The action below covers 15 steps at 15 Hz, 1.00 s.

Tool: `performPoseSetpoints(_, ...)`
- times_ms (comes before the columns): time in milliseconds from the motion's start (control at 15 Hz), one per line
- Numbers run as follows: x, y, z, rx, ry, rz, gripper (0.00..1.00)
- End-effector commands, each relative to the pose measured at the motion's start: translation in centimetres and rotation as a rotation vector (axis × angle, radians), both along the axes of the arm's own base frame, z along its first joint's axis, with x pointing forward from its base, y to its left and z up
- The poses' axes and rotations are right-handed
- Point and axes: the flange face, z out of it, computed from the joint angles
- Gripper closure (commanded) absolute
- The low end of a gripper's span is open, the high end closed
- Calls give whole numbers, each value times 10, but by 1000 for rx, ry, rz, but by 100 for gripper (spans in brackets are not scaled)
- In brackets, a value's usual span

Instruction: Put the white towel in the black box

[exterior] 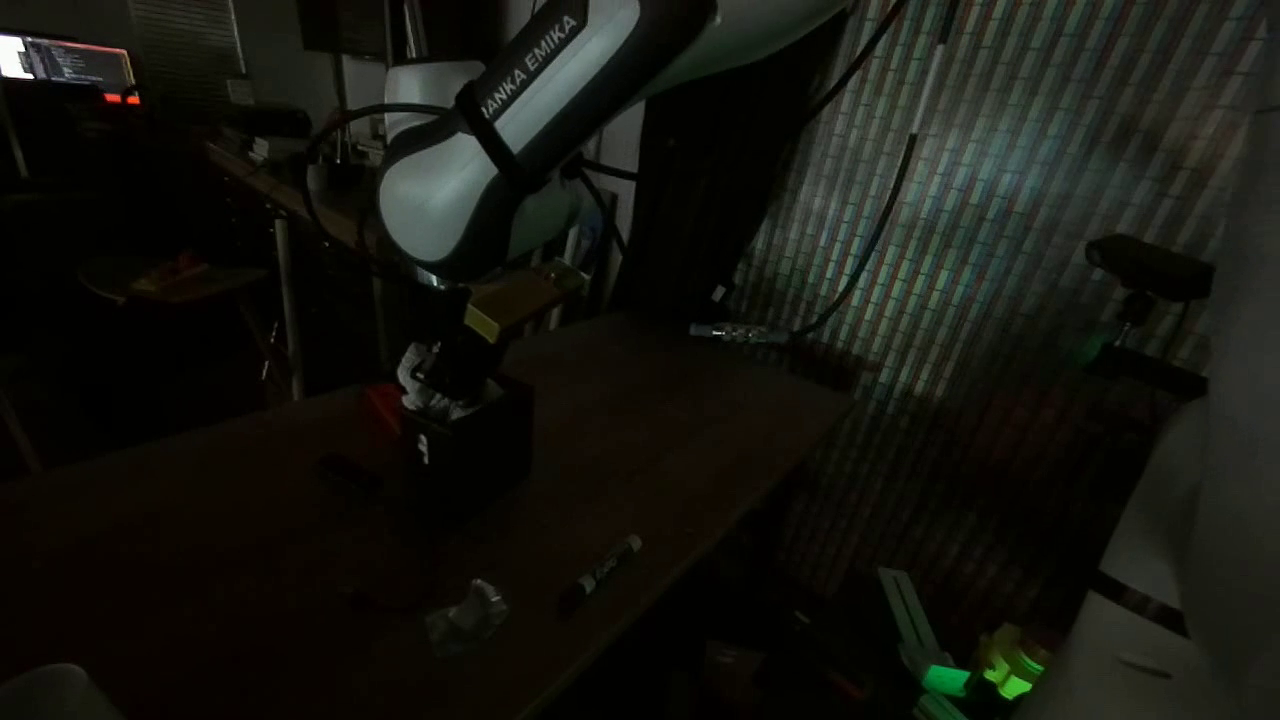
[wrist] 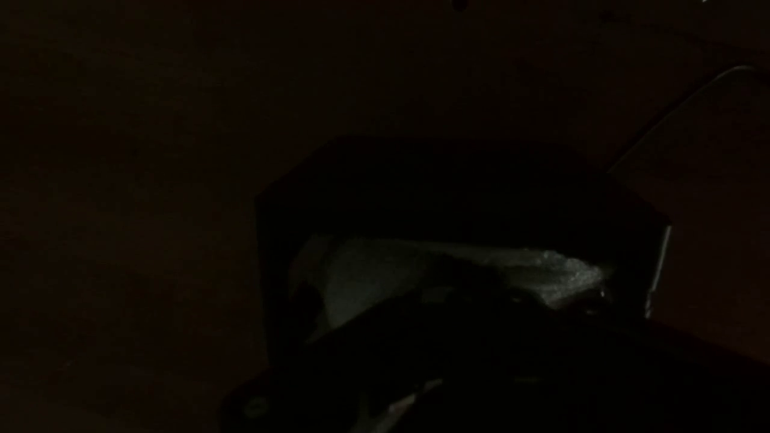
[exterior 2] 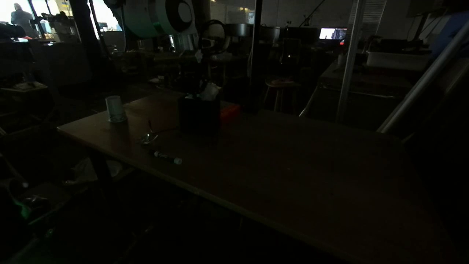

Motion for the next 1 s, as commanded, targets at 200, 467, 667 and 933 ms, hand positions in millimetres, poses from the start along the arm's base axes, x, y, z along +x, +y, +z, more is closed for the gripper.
performPoseSetpoints(200, 13, 9, -37, 62, 40, 22, 100)
performPoseSetpoints(467, 6, 16, -70, 106, 94, 19, 100)
performPoseSetpoints(667, 2, 15, -67, 119, 99, 8, 100)
performPoseSetpoints(933, -4, 8, -47, 101, 77, -1, 100)
